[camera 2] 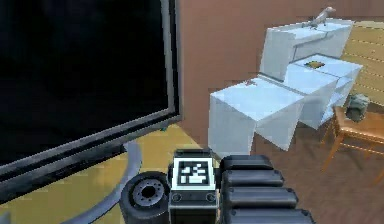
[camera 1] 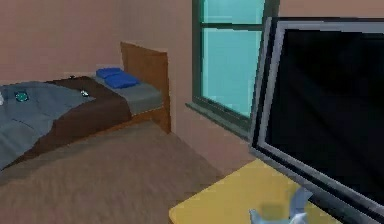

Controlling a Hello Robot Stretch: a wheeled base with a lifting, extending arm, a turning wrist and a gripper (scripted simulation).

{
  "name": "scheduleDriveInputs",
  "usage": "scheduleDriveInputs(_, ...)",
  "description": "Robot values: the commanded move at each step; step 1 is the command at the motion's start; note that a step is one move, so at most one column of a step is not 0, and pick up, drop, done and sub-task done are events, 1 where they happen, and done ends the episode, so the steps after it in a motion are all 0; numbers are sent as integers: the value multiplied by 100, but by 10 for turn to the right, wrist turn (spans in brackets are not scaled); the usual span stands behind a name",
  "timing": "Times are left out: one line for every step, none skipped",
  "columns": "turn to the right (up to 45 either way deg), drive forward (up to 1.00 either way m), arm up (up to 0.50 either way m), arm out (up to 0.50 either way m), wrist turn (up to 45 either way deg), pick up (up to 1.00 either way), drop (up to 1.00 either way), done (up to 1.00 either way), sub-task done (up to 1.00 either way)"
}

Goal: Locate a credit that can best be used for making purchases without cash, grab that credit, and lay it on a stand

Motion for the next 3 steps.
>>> scheduleDriveInputs(-450, 0, 0, 0, 0, 0, 0, 0, 0)
scheduleDriveInputs(-450, 0, 0, 0, 0, 0, 0, 0, 0)
scheduleDriveInputs(-360, 0, 0, 0, 0, 0, 0, 0, 0)
